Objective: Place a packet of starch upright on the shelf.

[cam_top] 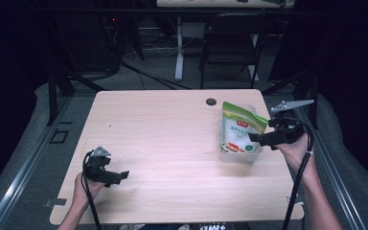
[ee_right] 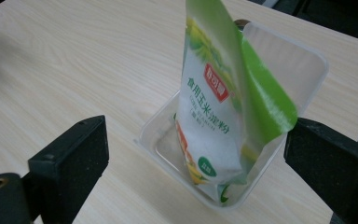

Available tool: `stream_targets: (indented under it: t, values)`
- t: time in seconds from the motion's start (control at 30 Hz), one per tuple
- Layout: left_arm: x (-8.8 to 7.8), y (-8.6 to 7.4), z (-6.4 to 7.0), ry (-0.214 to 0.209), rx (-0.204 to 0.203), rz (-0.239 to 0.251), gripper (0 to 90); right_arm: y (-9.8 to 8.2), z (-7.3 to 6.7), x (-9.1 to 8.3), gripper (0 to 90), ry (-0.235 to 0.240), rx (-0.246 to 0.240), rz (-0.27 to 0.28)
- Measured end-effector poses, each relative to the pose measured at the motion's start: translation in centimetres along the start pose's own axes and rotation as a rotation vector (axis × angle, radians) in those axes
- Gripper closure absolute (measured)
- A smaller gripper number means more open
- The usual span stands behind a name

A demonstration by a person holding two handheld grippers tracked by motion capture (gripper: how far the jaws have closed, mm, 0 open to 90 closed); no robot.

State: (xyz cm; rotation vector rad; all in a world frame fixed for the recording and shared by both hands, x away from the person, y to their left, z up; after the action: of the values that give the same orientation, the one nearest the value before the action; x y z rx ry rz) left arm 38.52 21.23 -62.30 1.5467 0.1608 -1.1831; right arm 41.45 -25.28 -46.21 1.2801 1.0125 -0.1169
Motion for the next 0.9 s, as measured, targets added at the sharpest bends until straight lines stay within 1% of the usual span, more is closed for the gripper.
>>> stream_targets:
  t: [0.13,0.17,0.2,0.23,0.3,0.37,0.43,0.47,0.63,0.7,0.73,0.8,0.83,0.9]
  values:
    - [0.0,0.0,0.0,-0.001,0.004,-0.001,0.5,-0.5,-0.3,-0.2,4.3,0.002,-0.001,-0.005]
    - [0.0,0.0,0.0,-0.006,0.003,-0.008,0.5,-0.9,-0.6,-0.3,3.8,0.006,-0.001,-0.013]
    - [0.0,0.0,0.0,-0.006,0.003,-0.008,0.5,-0.9,-0.6,-0.3,3.8,0.006,-0.001,-0.013]
    - [0.0,0.0,0.0,-0.006,-0.001,-0.006,0.5,-1.3,-0.8,-0.2,3.3,0.009,-0.005,-0.016]
    - [-0.1,0.0,0.0,-0.003,0.003,-0.008,0.5,-1.7,-1.1,-0.2,2.6,0.012,-0.001,-0.026]
    - [-0.1,0.0,0.0,-0.004,0.004,-0.008,0.5,-1.9,-1.1,-0.2,2.5,0.014,0.002,-0.02]
    - [0.0,0.0,0.0,-0.005,0.005,-0.006,0.5,-2.5,-1.4,-0.1,2.1,0.016,0.002,-0.026]
    - [0.0,0.0,0.0,-0.005,0.005,-0.006,0.5,-2.5,-1.4,-0.1,2.1,0.016,0.002,-0.026]
    - [0.0,0.0,0.1,-0.007,0.001,-0.006,0.5,-3.9,-2.0,0.2,1.9,0.017,-0.001,-0.039]
    - [0.0,0.1,0.1,-0.006,0.0,-0.004,0.5,-4.2,-2.2,0.3,1.9,0.021,0.002,-0.041]
    - [0.0,0.1,0.1,-0.005,0.004,-0.007,0.5,-4.7,-2.3,0.5,1.9,0.019,0.004,-0.045]
    - [0.1,0.1,0.1,-0.006,0.005,-0.006,0.5,-4.9,-2.4,0.5,1.9,0.019,0.005,-0.048]
    - [0.1,0.1,0.1,-0.006,0.003,-0.006,0.5,-5.5,-2.6,0.7,1.9,0.019,0.002,-0.052]
    - [0.1,0.0,0.2,-0.011,0.004,-0.011,0.5,-5.7,-2.7,0.8,2.0,0.021,0.003,-0.052]
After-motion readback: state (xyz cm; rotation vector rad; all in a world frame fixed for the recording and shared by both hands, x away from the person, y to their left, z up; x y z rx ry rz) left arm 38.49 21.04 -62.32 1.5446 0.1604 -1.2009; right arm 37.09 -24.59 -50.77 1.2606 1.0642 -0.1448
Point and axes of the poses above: each handheld gripper's, and its own axes: x roughly forward along the jaws, y roughly out of its top, z roughly to its right, the point moved 10 cm from there along x, roughly forward along the jaws, and after that the axes turned 2 degrees about z, right-handed, at the moved point
